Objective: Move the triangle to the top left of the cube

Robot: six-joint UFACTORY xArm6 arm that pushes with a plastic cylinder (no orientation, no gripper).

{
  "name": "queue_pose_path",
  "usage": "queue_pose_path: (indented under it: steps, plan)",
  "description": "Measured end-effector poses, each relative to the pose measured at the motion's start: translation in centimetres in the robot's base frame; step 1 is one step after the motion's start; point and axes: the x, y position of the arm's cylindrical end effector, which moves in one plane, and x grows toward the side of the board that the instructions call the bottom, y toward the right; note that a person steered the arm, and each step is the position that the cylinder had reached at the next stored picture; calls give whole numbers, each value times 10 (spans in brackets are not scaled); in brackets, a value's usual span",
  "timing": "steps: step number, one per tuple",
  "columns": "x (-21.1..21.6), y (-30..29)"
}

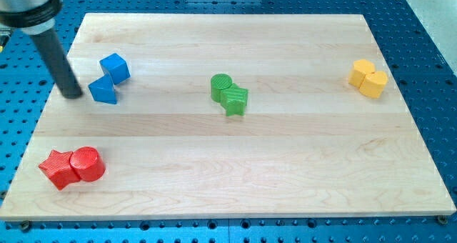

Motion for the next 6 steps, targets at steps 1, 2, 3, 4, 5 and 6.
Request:
queue_pose_path:
  steps: [1,2,3,4,5,6]
  plan:
    - [46,-1]
    - [57,60]
    - [41,78]
    - [-12,52]
    - [-23,28]
    - [-26,26]
